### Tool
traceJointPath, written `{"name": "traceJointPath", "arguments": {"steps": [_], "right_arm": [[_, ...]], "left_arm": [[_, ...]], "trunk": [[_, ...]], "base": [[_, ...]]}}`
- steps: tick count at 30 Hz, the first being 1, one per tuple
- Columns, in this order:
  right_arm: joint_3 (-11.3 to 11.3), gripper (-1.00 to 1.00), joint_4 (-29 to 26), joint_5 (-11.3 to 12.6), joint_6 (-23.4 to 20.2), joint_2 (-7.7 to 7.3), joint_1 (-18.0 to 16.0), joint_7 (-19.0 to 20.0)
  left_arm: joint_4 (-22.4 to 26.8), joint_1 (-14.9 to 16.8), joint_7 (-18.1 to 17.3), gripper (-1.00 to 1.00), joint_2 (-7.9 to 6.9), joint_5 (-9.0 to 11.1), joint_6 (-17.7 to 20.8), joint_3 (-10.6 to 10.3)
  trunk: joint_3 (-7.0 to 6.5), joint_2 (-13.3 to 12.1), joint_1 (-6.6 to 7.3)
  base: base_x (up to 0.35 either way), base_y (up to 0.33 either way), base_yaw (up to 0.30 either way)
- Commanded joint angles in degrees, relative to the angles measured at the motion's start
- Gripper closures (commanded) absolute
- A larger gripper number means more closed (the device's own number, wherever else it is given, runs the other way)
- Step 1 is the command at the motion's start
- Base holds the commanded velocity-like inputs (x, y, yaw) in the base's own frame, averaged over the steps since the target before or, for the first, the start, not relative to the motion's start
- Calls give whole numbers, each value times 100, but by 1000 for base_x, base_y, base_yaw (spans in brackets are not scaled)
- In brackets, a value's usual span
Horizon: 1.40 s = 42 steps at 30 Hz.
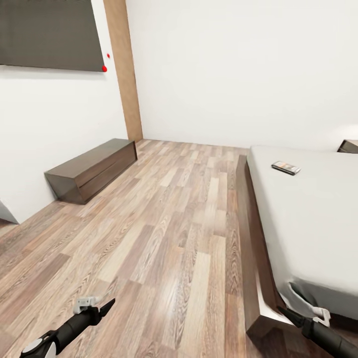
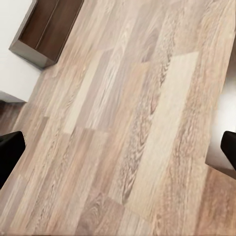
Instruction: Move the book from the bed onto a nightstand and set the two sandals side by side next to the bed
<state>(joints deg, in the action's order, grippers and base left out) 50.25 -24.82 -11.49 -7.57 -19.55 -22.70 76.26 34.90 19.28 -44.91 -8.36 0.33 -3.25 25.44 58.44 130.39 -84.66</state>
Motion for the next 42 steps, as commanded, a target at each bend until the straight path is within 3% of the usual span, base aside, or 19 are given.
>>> {"name": "traceJointPath", "arguments": {"steps": [1,15,23,31,42], "right_arm": [[49,-100,-5,-46,-60,4,-7,38],[47,-100,-5,-53,-60,4,-7,38],[47,-100,37,-358,-60,4,-7,38],[47,-100,69,-379,-60,4,-7,38],[47,-100,74,-378,-60,4,-7,35]], "left_arm": [[-9,6,-27,-100,1,2,-18,14],[-9,6,-29,-100,1,2,-18,15],[-10,6,-38,-100,1,11,-12,22],[-9,6,-36,-100,1,11,-9,22],[-9,6,-36,-100,1,11,-9,22]], "trunk": [[5,2,1],[5,2,1],[5,2,1],[5,2,1],[5,2,1]], "base": [[0,0,275],[13,0,225],[297,0,8],[331,38,0],[251,223,0]]}}
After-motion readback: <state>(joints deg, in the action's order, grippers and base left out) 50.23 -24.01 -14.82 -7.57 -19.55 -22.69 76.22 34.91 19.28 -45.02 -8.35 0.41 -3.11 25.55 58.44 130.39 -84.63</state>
